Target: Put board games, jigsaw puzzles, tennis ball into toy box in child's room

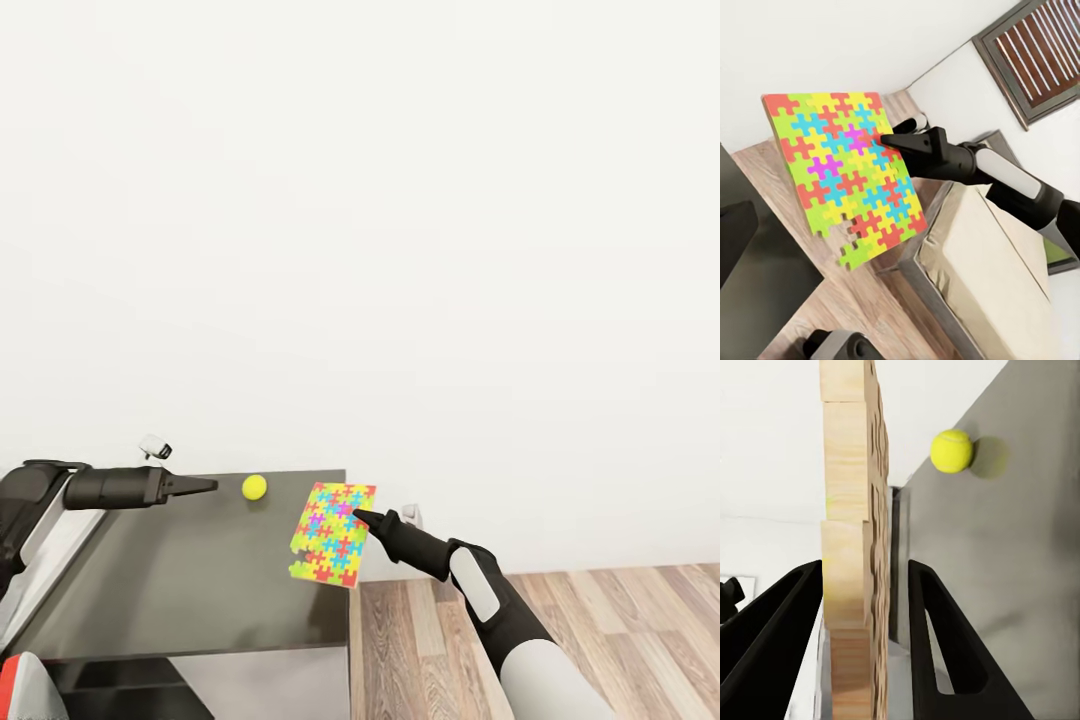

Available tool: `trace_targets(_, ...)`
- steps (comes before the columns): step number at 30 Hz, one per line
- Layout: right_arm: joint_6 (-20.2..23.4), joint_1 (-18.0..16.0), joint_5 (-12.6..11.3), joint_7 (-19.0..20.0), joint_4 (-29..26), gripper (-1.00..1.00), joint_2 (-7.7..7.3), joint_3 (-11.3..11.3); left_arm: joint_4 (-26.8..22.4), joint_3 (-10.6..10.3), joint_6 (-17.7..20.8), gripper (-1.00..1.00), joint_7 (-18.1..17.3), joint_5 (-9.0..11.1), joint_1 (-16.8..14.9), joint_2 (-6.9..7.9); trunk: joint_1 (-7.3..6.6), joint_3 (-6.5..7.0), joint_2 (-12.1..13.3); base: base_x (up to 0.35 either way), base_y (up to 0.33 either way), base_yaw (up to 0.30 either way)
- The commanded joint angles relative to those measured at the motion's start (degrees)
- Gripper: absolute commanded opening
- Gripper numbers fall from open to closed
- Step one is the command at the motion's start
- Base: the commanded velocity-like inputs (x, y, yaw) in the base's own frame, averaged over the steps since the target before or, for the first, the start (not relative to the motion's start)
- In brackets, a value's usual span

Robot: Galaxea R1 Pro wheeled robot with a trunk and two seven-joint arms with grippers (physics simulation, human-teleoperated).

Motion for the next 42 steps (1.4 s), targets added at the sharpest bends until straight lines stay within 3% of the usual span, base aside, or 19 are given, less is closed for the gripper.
trace_targets(1, 0.4, 0.0, 0.0, 0.1, 0.0, -1.0, 0.06, -0.4, 0.0, -0.2, 0.6, 1.0, -0.1, 0.2, -0.1, 0.01, -0.21, 0.12, 0.3, 0.0, 0.0, 0.094)
trace_targets(12, 0.4, -0.1, 0.0, 0.1, 0.0, -1.0, -0.14, -0.7, 0.0, -0.3, 0.6, 1.0, 0.1, 0.2, -0.1, -0.08, -2.63, 2.35, 4.8, 0.0, 0.0, 0.131)
trace_targets(16, 0.4, -0.2, -0.1, 0.1, 0.0, -1.0, -2.35, -0.8, 0.0, -0.3, 0.6, 1.0, 0.2, 0.2, -0.1, -0.29, -3.51, 3.18, 6.4, 0.0, 0.0, 0.153)
trace_targets(20, 0.4, -0.2, -0.2, 2.0, 0.0, -1.0, -3.26, -1.4, 0.0, -0.2, 0.6, 1.0, 0.3, 0.2, -0.1, -0.33, -4.38, 4.01, 8.0, 0.0, 0.0, 0.154)
trace_targets(26, 0.4, -0.2, -0.2, 3.7, 0.1, -1.0, -3.5, -4.1, -0.1, -0.1, 0.7, 1.0, 0.3, 0.2, -0.1, -0.34, -5.7, 5.25, 10.4, 0.0, 0.0, 0.154)
trace_targets(42, 0.4, -0.2, -0.1, 3.9, 0.2, -1.0, -3.6, -4.7, -0.2, -0.2, 0.8, 1.0, 0.4, 0.1, -0.1, -0.34, -9.22, 8.56, 16.8, 0.0, 0.0, 0.155)
